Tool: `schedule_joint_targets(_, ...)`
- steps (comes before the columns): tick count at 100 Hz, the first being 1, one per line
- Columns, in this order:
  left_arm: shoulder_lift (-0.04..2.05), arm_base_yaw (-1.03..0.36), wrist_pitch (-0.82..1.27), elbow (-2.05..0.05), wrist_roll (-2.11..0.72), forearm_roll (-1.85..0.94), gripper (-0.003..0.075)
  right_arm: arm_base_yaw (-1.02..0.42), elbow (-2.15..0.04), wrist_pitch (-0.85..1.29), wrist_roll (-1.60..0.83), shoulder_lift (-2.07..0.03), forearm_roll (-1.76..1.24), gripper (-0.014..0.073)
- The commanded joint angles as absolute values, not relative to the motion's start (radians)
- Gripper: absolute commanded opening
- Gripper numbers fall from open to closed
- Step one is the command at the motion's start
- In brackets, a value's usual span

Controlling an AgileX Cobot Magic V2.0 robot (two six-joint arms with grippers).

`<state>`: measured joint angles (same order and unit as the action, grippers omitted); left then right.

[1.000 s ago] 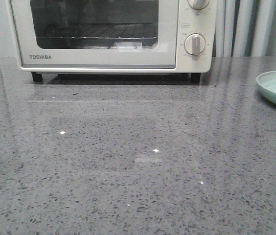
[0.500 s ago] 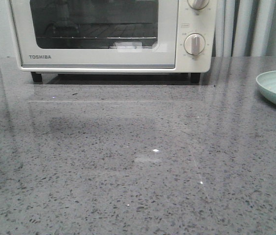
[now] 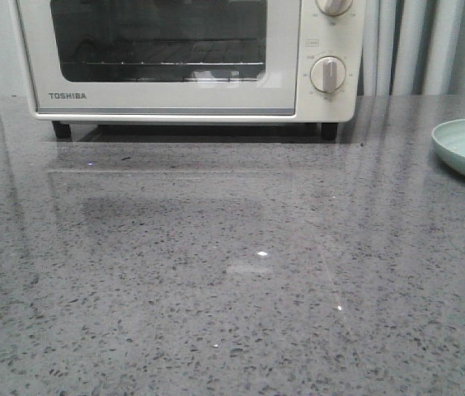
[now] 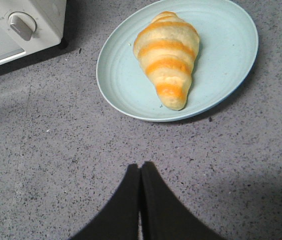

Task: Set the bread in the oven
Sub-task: 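Hook the oven door handle with the left gripper and pull it down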

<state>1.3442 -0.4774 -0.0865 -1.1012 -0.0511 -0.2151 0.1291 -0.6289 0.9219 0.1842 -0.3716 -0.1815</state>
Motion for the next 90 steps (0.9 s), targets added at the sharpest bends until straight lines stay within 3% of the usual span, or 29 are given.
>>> schedule_joint_targets(1, 1.358, -0.487, -0.148, -1.164, -0.043, -0.222, -0.0021, 0.133, -0.665, 0.849, 0.169, -0.389, -0.189, -0.0067)
schedule_joint_targets(90, 1.539, -0.487, -0.116, -1.196, -0.043, -0.228, -0.0021, 0.133, -0.668, 0.851, 0.169, -0.389, -0.189, -0.0067)
